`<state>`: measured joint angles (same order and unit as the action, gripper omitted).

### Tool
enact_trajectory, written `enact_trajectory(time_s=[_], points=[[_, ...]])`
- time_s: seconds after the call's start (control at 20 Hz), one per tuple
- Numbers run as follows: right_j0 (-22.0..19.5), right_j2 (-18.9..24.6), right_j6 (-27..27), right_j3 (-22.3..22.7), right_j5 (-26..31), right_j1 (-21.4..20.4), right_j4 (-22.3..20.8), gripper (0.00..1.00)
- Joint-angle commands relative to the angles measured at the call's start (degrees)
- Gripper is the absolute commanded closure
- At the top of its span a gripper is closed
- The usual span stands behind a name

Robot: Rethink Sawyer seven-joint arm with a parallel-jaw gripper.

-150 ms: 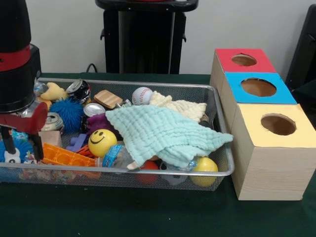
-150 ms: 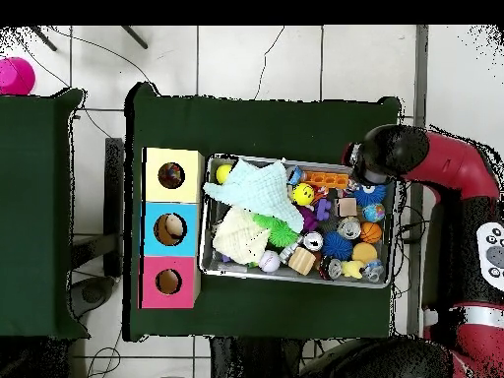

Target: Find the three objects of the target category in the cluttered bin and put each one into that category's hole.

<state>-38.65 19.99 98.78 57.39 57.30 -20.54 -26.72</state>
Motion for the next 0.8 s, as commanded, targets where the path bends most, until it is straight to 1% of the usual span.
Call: enact_trajectory(time_s=[0.05, 0.2, 0.8], points=[[-1.3, 2.3, -14.0, 7.1, 1.8, 2.7, -1.4, 0.0], [-1.5, 2.5, -13.6, 7.7, 0.7, 3.0, -1.5, 0.0], [-0.9, 2.4, -12.5, 5.6, -2.0, 4.5, -2.9, 0.0]])
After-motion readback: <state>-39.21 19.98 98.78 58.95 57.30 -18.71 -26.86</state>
